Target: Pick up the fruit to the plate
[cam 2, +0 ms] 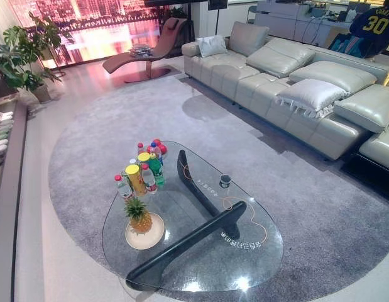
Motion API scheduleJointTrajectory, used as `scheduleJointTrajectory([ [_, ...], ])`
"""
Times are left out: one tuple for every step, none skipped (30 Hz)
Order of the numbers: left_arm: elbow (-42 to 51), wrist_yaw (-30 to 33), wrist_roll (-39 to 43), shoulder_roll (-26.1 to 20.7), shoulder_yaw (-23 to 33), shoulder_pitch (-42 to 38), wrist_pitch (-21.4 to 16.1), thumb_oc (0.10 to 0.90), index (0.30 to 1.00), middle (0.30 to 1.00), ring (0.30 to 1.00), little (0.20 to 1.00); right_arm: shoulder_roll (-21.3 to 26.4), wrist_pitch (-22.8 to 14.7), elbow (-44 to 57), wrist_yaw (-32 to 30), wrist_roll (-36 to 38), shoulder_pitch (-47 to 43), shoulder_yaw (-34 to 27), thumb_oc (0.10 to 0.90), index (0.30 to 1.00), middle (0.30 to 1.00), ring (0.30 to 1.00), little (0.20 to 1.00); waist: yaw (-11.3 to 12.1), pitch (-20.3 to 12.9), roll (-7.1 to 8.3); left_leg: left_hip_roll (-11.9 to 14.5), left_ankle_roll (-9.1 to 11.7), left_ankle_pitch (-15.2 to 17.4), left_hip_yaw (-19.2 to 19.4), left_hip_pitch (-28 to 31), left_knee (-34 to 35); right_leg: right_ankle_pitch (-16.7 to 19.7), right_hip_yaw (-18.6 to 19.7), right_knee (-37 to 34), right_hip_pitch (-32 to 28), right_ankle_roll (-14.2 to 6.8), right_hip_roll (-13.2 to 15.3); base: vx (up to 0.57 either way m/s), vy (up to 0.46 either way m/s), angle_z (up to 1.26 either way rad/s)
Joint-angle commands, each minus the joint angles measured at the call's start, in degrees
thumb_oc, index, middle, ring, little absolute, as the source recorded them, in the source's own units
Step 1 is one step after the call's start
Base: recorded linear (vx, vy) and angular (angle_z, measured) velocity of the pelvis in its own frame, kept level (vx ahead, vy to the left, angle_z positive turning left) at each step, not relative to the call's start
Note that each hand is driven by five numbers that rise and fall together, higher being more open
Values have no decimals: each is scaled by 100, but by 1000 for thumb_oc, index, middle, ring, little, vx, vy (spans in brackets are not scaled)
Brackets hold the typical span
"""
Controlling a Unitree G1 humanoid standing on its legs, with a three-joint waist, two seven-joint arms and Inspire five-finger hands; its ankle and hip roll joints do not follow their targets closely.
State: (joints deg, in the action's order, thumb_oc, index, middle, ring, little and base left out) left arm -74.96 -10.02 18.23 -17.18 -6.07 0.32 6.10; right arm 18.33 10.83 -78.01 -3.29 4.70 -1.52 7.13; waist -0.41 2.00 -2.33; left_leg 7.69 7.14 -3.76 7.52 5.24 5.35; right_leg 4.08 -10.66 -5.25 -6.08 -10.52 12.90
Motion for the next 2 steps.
scheduleJointTrajectory([
  [-459,-115,-391,-260,31,-510,-1,800,900,900,900,900,166,54,-281,70,-229,-468,222,800,900,900,900,900,9,193,116,33,-82,378,126,322,-87,-88,-92,119,-135,72,-12,0,0,0],
  [-479,-126,-442,-255,17,-510,-32,800,900,900,900,900,156,77,-284,95,-253,-464,235,800,900,900,900,900,10,181,121,34,-83,385,119,338,-82,-87,-93,111,-151,70,-15,0,0,0],
])
